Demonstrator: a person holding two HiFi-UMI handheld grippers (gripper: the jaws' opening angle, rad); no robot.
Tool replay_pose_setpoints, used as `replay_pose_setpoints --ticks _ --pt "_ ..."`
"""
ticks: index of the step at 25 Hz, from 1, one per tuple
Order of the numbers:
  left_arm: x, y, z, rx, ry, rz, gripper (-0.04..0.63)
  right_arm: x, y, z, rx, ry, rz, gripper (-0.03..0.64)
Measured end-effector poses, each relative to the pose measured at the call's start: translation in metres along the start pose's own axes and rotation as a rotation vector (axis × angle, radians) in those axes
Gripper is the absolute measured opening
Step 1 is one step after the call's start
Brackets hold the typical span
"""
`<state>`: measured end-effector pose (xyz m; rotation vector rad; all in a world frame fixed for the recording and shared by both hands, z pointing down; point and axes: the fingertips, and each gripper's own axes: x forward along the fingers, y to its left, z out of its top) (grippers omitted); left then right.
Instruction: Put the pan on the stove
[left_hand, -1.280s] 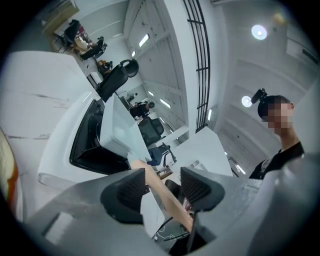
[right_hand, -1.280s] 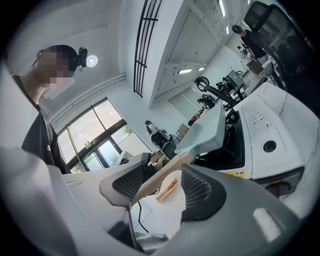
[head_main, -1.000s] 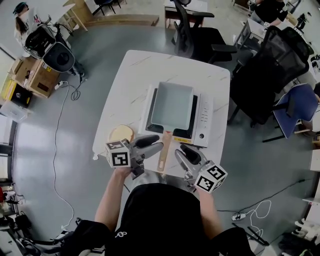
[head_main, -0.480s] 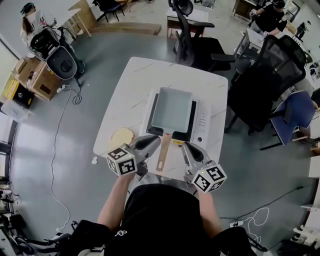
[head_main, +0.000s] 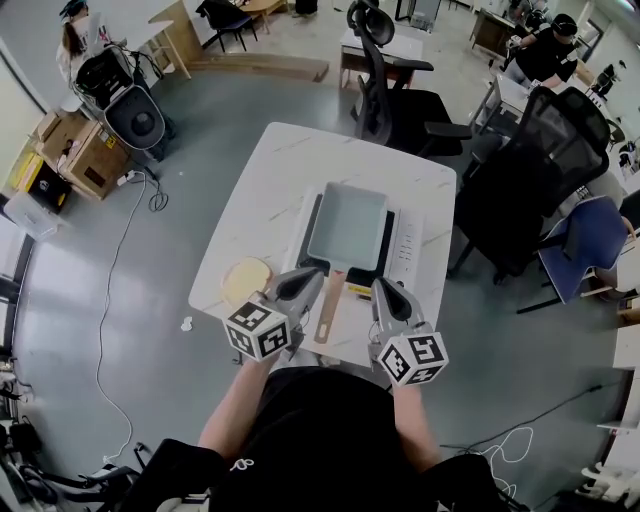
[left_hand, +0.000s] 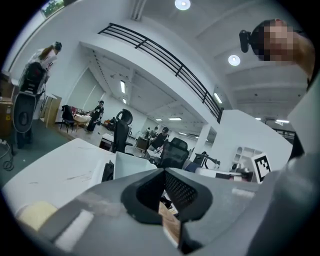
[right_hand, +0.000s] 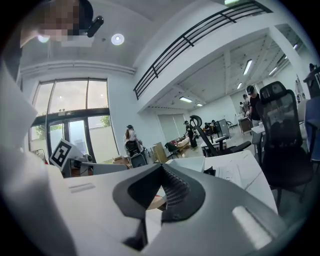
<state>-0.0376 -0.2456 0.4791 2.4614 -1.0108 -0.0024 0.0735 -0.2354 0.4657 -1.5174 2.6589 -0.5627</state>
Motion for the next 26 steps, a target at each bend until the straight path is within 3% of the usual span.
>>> replay_pose_setpoints --ticks 26 --pt "0.005 -0.005 0.008 0.017 -0.004 0.007 0.000 -0.007 -0.004 0.019 -0.064 -0.047 -0.056 -0.012"
